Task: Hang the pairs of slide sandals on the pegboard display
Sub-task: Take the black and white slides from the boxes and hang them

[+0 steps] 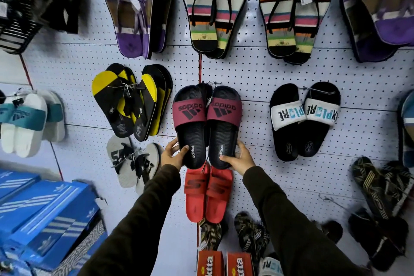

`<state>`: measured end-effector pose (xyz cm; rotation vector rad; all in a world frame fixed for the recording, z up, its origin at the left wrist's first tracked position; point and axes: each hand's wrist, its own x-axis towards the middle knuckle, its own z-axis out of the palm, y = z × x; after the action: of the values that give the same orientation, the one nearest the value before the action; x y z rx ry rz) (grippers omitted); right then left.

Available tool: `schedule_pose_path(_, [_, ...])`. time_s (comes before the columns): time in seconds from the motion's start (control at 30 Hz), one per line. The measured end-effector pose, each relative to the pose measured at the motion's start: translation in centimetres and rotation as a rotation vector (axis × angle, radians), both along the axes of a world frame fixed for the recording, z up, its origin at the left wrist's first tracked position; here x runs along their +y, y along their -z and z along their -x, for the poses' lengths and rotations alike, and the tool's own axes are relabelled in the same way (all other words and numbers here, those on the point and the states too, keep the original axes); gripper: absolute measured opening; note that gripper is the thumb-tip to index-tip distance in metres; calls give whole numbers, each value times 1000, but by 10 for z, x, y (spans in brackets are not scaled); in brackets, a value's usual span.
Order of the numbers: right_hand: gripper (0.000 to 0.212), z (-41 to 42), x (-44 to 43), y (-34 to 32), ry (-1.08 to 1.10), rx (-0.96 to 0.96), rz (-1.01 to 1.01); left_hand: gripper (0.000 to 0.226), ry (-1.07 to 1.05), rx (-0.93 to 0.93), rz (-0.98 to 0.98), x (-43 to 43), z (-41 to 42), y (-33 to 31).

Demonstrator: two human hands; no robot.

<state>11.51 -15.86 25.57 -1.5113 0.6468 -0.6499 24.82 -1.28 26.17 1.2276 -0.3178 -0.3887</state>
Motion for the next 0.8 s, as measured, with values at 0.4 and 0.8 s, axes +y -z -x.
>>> schedule_pose_path(0.4, [57, 23, 14, 44, -31, 11, -85, 49, -88, -45, -20, -7, 23, 50])
schedule_pose_path(0.8, [44, 173, 8, 224, 299, 501, -227, 41, 270, 30, -552, -23, 153, 238])
